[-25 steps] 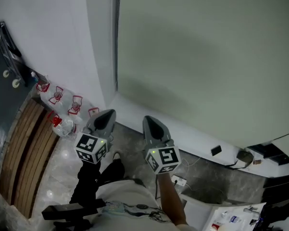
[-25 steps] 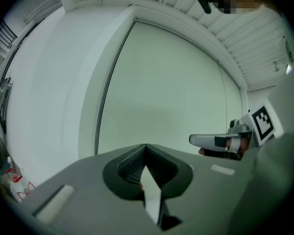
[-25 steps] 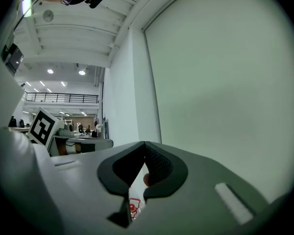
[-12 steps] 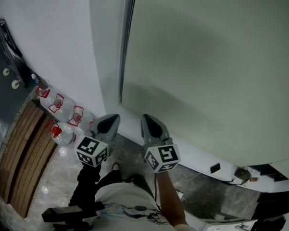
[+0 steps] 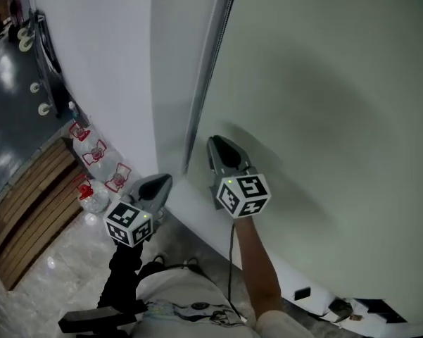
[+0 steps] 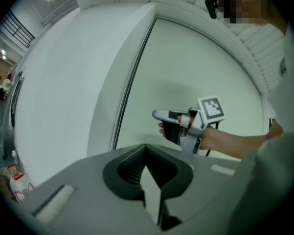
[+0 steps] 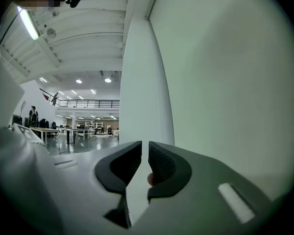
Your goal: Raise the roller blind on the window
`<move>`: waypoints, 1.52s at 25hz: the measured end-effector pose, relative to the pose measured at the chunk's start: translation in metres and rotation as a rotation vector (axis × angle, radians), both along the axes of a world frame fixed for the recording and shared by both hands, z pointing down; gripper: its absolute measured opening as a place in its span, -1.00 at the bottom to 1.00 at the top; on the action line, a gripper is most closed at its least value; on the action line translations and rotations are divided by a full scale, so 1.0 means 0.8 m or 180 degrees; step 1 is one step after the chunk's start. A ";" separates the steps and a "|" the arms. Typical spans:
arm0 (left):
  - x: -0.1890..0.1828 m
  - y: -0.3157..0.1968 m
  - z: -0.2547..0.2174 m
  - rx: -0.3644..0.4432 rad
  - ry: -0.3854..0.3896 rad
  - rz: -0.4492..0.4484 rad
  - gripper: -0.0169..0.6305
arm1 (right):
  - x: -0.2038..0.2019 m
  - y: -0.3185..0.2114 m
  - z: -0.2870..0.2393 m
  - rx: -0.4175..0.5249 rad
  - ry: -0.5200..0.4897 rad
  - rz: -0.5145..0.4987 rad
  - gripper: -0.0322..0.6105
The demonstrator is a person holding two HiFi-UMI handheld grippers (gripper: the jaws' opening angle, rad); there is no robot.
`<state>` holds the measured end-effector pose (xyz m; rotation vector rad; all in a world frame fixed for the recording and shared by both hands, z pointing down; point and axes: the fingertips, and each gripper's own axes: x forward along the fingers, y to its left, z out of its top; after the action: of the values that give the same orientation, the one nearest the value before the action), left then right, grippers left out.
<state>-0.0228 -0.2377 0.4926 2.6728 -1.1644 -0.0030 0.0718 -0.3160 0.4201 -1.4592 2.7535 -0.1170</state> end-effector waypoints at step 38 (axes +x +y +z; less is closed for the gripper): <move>0.013 -0.053 -0.033 0.0261 -0.0171 0.0306 -0.95 | -0.067 -0.068 -0.134 0.0223 0.0297 -0.1493 -0.88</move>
<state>-0.0124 -0.2798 0.4661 2.8147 -1.0722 0.0381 0.0179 -0.3705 0.3130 -0.7986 3.0836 0.0419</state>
